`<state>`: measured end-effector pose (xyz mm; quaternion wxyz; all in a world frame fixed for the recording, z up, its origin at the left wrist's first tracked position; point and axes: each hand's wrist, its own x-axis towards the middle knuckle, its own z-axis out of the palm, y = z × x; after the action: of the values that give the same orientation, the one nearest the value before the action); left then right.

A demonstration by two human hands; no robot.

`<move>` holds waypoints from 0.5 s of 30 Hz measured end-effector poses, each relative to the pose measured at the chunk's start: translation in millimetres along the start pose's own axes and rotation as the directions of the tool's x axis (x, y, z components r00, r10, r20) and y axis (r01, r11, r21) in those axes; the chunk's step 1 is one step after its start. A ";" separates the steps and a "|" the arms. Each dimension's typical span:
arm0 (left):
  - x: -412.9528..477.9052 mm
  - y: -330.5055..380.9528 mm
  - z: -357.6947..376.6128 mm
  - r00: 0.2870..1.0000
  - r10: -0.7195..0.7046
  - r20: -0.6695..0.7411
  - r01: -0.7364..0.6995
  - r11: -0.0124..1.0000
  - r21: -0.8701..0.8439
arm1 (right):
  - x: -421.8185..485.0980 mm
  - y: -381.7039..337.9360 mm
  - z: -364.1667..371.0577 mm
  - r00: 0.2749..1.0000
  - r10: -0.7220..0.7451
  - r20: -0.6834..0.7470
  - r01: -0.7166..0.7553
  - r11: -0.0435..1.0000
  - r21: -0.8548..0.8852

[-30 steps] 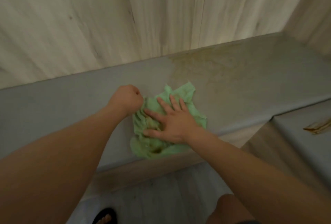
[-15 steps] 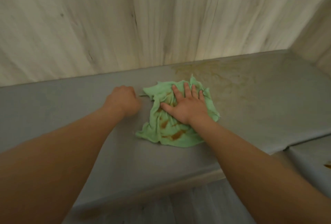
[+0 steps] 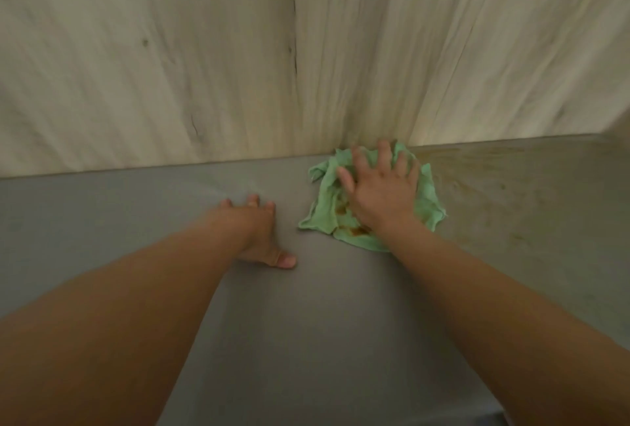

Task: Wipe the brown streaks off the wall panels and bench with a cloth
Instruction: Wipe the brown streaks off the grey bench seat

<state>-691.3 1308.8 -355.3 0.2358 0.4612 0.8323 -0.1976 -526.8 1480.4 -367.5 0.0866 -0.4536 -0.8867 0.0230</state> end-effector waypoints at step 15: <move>-12.5 1.9 12.7 1.000 0.009 -0.012 -0.011 0.986 -0.165 | 69.6 16.2 11.6 0.947 0.263 0.183 -0.272 0.962 0.024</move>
<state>-681.2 1294.4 -358.7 0.2693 0.4454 0.8448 -0.1243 -555.8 1546.6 -371.6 0.0142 -0.5635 -0.8204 0.0963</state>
